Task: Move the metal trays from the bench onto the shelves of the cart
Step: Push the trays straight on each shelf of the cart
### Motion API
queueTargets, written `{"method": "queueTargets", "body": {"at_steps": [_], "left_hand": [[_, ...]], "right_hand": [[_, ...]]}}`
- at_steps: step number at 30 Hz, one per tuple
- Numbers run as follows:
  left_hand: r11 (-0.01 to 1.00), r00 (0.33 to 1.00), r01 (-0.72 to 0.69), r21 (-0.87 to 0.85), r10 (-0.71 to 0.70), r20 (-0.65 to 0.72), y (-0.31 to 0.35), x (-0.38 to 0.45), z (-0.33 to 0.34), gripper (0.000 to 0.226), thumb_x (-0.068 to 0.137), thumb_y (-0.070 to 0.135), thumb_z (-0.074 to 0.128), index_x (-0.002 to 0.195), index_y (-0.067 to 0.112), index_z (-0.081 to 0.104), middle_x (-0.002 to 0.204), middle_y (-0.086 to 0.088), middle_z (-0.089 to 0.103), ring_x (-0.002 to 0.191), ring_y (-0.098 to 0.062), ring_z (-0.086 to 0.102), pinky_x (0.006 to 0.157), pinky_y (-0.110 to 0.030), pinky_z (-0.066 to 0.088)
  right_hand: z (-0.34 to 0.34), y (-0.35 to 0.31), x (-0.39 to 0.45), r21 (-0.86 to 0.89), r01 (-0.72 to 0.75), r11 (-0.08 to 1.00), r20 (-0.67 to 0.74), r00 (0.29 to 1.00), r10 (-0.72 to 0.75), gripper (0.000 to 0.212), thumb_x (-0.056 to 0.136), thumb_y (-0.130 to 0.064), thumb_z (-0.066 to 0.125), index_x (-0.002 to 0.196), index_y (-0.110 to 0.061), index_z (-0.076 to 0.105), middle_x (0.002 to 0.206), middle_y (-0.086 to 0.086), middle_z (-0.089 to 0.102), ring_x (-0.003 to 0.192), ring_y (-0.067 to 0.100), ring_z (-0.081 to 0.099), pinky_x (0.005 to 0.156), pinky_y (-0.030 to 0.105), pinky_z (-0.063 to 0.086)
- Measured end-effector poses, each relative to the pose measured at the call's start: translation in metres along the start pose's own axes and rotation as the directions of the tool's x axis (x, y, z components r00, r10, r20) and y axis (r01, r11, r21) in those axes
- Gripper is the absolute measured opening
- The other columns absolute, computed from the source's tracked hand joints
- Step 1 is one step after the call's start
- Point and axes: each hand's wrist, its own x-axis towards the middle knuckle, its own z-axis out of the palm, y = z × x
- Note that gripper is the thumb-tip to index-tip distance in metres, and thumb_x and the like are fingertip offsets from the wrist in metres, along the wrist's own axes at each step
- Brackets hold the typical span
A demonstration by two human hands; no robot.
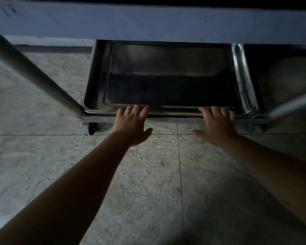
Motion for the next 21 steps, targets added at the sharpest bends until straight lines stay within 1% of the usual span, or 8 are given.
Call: {"method": "queueTargets", "body": {"at_steps": [7,14,16,17,18,19,20,21], "left_hand": [[1.0,0.999,0.001,0.014,0.0,-0.042,0.014,-0.012,0.004,0.081,0.078,0.07,0.054,0.142,0.022,0.039,0.12,-0.009,0.059,0.109,-0.032,0.055,0.098,-0.049,0.039],[0.999,0.995,0.042,0.024,-0.039,-0.094,0.019,-0.011,0.007,0.078,0.077,0.068,0.056,0.138,0.021,0.042,0.112,-0.01,0.059,0.1,-0.033,0.055,0.093,-0.048,0.039],[0.999,0.995,0.043,0.021,-0.041,-0.088,0.02,-0.013,0.007,0.082,0.078,0.068,0.053,0.142,0.021,0.038,0.117,-0.011,0.059,0.105,-0.033,0.055,0.097,-0.05,0.039],[0.999,0.996,0.048,0.016,-0.047,-0.072,0.021,-0.015,0.007,0.085,0.079,0.068,0.053,0.147,0.021,0.033,0.125,-0.013,0.058,0.114,-0.035,0.054,0.102,-0.053,0.037],[0.998,0.997,0.066,-0.001,-0.066,-0.039,0.023,-0.017,0.005,0.09,0.081,0.068,0.053,0.152,0.02,0.026,0.138,-0.015,0.053,0.128,-0.037,0.048,0.109,-0.056,0.032],[0.996,0.996,0.091,-0.025,-0.09,0.012,0.027,-0.02,0.003,0.095,0.083,0.068,0.053,0.156,0.02,0.017,0.153,-0.017,0.041,0.143,-0.038,0.034,0.116,-0.059,0.022],[0.992,0.991,0.118,-0.053,-0.114,0.071,0.03,-0.021,0.0,0.099,0.085,0.068,0.051,0.159,0.02,0.005,0.165,-0.016,0.022,0.152,-0.038,0.014,0.119,-0.059,0.009],[0.986,0.982,0.145,-0.076,-0.134,0.134,0.035,-0.024,-0.003,0.102,0.086,0.07,0.047,0.158,0.021,-0.007,0.168,-0.013,-0.001,0.154,-0.035,-0.005,0.117,-0.058,-0.002]], "right_hand": [[-0.001,0.007,-0.013,-0.006,0.035,0.999,-0.03,0.999,-0.035,0.083,0.067,-0.076,0.051,0.131,-0.023,0.047,0.118,0.01,0.057,0.108,0.032,0.048,0.089,0.045,0.032],[0.001,0.008,-0.012,0.004,0.045,0.999,-0.044,0.998,-0.045,0.084,0.067,-0.077,0.048,0.131,-0.023,0.047,0.117,0.008,0.056,0.108,0.031,0.048,0.09,0.045,0.03],[0.003,0.008,-0.014,0.006,0.042,0.999,-0.035,0.999,-0.042,0.085,0.068,-0.076,0.05,0.133,-0.023,0.045,0.12,0.008,0.056,0.11,0.031,0.048,0.093,0.047,0.031],[0.002,0.008,-0.014,0.003,0.043,0.999,-0.02,0.999,-0.043,0.086,0.069,-0.075,0.051,0.136,-0.022,0.042,0.123,0.009,0.055,0.114,0.032,0.047,0.096,0.048,0.032],[0.0,0.006,-0.015,0.005,0.04,0.999,0.005,0.999,-0.04,0.089,0.069,-0.074,0.052,0.14,-0.021,0.038,0.129,0.01,0.053,0.12,0.033,0.045,0.1,0.05,0.031],[-0.003,0.004,-0.017,0.017,0.028,0.999,0.043,0.999,-0.029,0.094,0.07,-0.073,0.055,0.144,-0.021,0.032,0.138,0.012,0.049,0.129,0.034,0.039,0.105,0.052,0.028],[-0.008,0.002,-0.018,0.037,0.0,0.999,0.096,0.995,-0.003,0.1,0.07,-0.072,0.057,0.149,-0.021,0.023,0.149,0.013,0.039,0.14,0.034,0.029,0.111,0.054,0.021],[-0.014,-0.002,-0.022,0.058,-0.029,0.998,0.16,0.987,0.02,0.109,0.071,-0.071,0.06,0.153,-0.02,0.011,0.159,0.012,0.025,0.147,0.033,0.015,0.115,0.055,0.013]]}}
